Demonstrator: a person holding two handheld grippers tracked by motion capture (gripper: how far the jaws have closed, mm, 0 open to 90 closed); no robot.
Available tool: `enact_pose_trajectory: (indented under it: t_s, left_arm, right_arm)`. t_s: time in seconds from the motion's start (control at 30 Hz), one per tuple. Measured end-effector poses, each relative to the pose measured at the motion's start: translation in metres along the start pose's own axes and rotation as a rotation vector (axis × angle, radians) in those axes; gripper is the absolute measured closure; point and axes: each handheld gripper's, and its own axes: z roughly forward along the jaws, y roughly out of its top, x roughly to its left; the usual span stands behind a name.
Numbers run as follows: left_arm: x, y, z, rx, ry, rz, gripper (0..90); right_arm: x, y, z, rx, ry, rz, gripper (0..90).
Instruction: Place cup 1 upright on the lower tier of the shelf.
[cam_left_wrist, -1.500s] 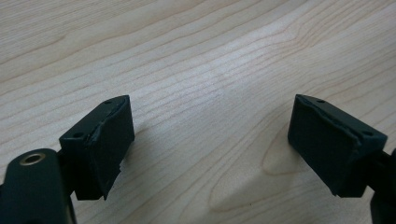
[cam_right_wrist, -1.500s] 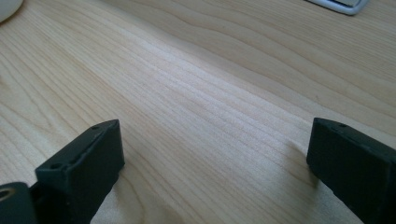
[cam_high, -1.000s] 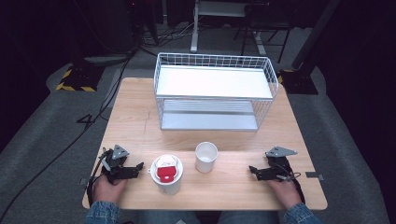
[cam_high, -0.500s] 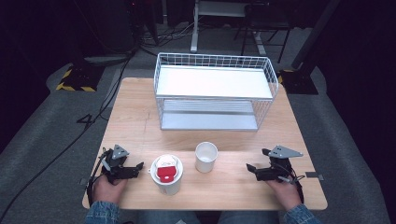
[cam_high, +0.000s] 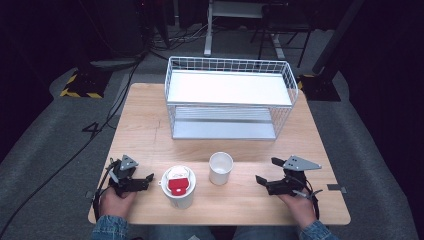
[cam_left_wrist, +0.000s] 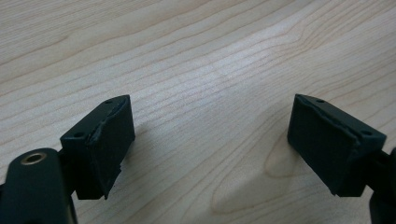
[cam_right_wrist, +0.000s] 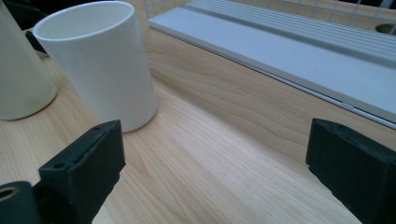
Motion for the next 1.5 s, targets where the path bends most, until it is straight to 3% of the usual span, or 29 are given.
enact_pose_trajectory:
  t_s: [0.23, 0.77, 1.1, 1.5]
  left_arm:
    - [0.0, 0.0, 0.0, 0.0, 0.001, 0.0, 15.5]
    - [0.0, 0.0, 0.0, -0.002, 0.002, -0.001, 15.5]
    - [0.0, 0.0, 0.0, -0.002, 0.002, -0.002, 15.5]
    - [0.0, 0.0, 0.0, -0.001, 0.002, -0.001, 15.5]
  right_arm:
    - [0.018, 0.009, 0.015, 0.003, 0.046, -0.019, 4.9]
    - [0.044, 0.018, 0.047, 0.022, 0.123, -0.049, 0.3]
    - [0.057, 0.02, 0.073, 0.048, 0.145, -0.065, 0.0]
    - [0.064, 0.022, 0.097, 0.071, 0.15, -0.044, 0.0]
